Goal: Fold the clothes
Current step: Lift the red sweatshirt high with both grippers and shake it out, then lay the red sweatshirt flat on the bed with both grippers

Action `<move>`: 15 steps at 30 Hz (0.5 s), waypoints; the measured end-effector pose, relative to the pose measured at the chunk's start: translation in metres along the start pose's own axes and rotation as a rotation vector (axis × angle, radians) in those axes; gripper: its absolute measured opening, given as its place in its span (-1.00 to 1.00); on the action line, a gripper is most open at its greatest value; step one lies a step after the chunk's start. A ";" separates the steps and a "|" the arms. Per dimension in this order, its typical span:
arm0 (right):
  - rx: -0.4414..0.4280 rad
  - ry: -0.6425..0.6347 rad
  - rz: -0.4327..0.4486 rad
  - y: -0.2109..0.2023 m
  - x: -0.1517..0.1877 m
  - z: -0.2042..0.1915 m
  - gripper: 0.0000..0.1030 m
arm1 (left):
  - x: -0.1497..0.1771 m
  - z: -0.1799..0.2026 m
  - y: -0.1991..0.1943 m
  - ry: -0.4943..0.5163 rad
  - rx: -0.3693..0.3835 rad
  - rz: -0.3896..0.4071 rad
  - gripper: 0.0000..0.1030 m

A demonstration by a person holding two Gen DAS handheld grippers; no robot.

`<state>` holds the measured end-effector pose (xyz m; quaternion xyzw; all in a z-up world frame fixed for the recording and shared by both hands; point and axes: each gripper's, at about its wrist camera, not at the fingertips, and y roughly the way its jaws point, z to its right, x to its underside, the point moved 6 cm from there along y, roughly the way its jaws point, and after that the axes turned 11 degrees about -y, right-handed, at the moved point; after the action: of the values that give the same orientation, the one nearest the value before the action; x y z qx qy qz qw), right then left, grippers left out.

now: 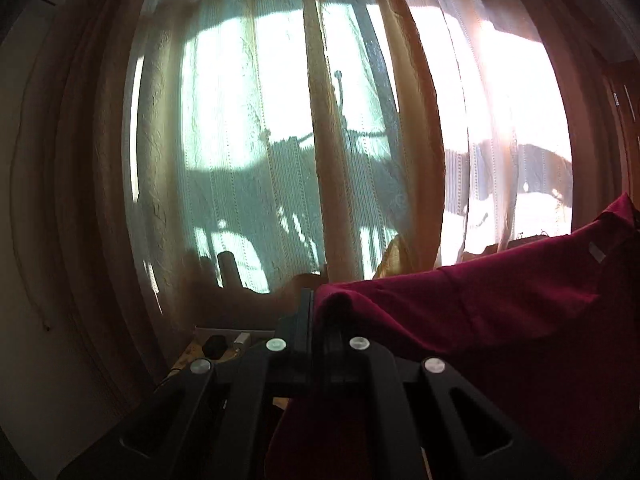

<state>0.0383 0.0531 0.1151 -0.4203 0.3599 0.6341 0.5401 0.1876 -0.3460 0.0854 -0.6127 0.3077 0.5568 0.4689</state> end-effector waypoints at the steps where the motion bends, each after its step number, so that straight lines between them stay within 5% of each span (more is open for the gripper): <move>1: -0.020 -0.016 -0.047 0.021 0.015 -0.013 -0.69 | 0.014 0.001 0.022 0.005 -0.011 -0.044 -0.91; 6: -0.107 -0.037 -0.237 0.101 0.075 -0.056 -0.69 | 0.079 0.008 0.120 0.033 -0.058 -0.234 -0.91; 15: -0.195 -0.046 -0.478 0.186 0.152 -0.088 -0.69 | 0.121 0.010 0.224 0.030 -0.097 -0.410 -0.91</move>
<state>-0.1424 0.0019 -0.0582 -0.5293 0.1751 0.5294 0.6395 0.0048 -0.4023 -0.0837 -0.6924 0.1564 0.4548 0.5378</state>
